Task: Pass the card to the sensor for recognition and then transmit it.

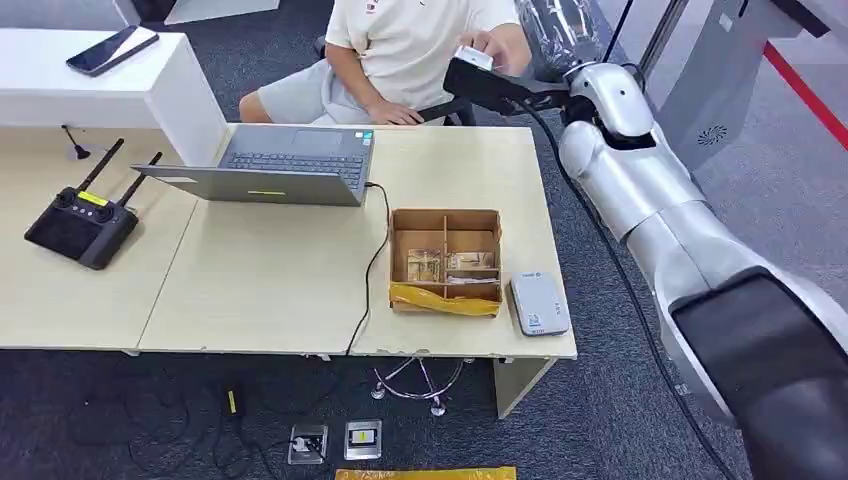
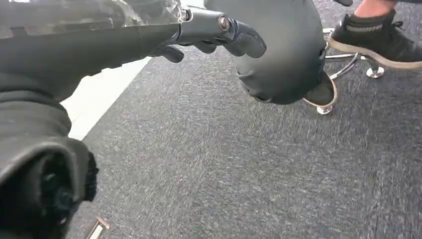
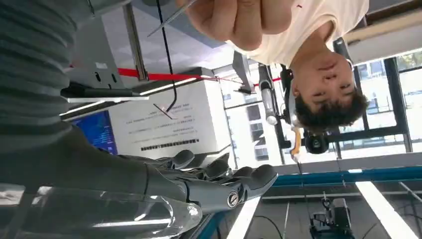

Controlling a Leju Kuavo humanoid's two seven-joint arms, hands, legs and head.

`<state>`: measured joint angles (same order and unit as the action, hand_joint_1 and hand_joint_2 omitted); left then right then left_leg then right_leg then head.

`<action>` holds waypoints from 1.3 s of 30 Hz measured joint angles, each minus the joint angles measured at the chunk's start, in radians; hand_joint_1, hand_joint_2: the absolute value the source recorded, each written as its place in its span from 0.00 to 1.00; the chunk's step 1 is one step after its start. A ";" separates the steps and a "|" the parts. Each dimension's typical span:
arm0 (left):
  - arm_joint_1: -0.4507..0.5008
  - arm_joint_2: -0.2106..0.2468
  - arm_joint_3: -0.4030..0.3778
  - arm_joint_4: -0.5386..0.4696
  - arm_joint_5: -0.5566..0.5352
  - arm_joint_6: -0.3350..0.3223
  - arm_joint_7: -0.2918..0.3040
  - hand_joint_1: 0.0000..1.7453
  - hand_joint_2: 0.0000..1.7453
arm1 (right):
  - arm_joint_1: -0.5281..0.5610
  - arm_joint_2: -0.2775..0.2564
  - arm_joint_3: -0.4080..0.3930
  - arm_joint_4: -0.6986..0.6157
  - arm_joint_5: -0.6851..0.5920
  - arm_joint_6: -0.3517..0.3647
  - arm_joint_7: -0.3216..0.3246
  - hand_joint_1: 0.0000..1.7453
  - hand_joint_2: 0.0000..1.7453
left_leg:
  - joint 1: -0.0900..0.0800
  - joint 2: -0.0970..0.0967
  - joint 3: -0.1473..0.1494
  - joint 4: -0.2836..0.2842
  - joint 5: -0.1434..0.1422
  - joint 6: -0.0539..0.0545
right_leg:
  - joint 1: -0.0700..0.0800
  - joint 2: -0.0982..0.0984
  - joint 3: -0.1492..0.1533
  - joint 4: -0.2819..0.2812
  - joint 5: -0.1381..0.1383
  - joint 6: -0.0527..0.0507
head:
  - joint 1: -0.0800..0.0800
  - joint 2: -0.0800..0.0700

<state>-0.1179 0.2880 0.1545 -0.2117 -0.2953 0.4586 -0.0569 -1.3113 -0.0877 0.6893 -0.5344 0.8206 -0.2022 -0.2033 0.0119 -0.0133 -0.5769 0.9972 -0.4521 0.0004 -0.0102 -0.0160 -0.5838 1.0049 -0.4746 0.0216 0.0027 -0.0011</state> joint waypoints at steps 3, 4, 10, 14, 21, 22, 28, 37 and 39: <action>0.001 -0.001 0.000 0.000 0.000 -0.002 -0.002 0.00 0.00 | -0.002 0.005 0.011 0.012 -0.001 0.000 -0.003 0.93 1.00 | 0.000 0.000 0.000 0.000 0.000 0.000 | 0.000 0.000 0.000 0.000 0.000 0.000 | 0.000 0.000; 0.001 -0.001 0.000 0.000 -0.001 -0.005 -0.002 0.00 0.00 | -0.003 0.008 0.013 0.019 -0.002 0.000 -0.005 1.00 1.00 | 0.000 0.000 0.000 0.000 0.000 0.000 | 0.000 0.000 0.000 0.000 0.000 0.000 | -0.001 0.000; 0.001 -0.004 0.000 0.003 -0.001 -0.007 -0.002 0.00 0.00 | -0.006 0.016 0.030 0.041 -0.004 0.011 -0.014 1.00 1.00 | 0.000 0.000 0.000 0.000 0.000 0.000 | 0.000 0.001 0.000 0.000 0.000 0.000 | -0.001 0.000; 0.002 -0.005 0.000 0.005 -0.001 -0.009 -0.002 0.00 0.00 | -0.011 0.019 0.040 0.053 -0.005 0.016 -0.016 1.00 1.00 | 0.001 0.001 0.001 0.000 0.000 0.000 | 0.001 0.001 0.000 0.000 0.000 0.000 | -0.001 0.000; 0.002 -0.007 0.000 0.007 0.000 -0.013 -0.015 0.00 0.00 | -0.013 0.019 0.055 0.069 -0.017 0.013 -0.016 1.00 1.00 | 0.000 0.001 0.000 0.000 0.000 0.000 | 0.000 0.001 0.000 0.000 0.000 0.000 | 0.000 0.000; 0.002 -0.009 0.000 0.007 0.002 -0.017 -0.021 0.00 0.00 | -0.013 0.019 0.055 0.072 -0.019 0.012 -0.015 1.00 1.00 | 0.000 0.001 0.001 0.000 0.000 0.000 | 0.000 0.001 0.000 0.000 0.000 0.000 | 0.000 0.000; 0.001 -0.026 0.000 0.008 0.013 -0.018 -0.072 0.00 0.00 | -0.012 0.016 0.058 0.084 -0.034 0.013 -0.005 1.00 1.00 | 0.000 0.003 0.001 0.000 0.000 0.000 | 0.000 0.003 -0.002 0.000 0.000 0.000 | -0.001 0.000; -0.003 -0.055 0.000 0.008 0.034 -0.006 -0.078 0.00 0.00 | 0.016 -0.024 0.052 0.067 -0.134 0.027 0.008 1.00 1.00 | 0.000 0.007 0.001 0.000 0.000 0.000 | 0.000 0.006 -0.003 0.000 0.001 -0.001 | 0.000 0.000; -0.003 -0.060 0.000 0.009 0.037 0.002 -0.077 0.00 0.00 | 0.044 -0.050 0.043 0.026 -0.177 0.027 0.038 1.00 1.00 | 0.000 0.007 0.001 0.001 0.000 0.000 | 0.000 0.006 -0.003 -0.001 0.001 -0.001 | 0.000 0.000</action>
<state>-0.1208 0.2278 0.1545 -0.2029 -0.2579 0.4608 -0.1339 -1.2675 -0.1377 0.7328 -0.5084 0.6440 -0.1747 -0.1649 0.0123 -0.0065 -0.5759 0.9978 -0.4523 0.0001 -0.0097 -0.0098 -0.5864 1.0043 -0.4735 0.0203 0.0023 -0.0011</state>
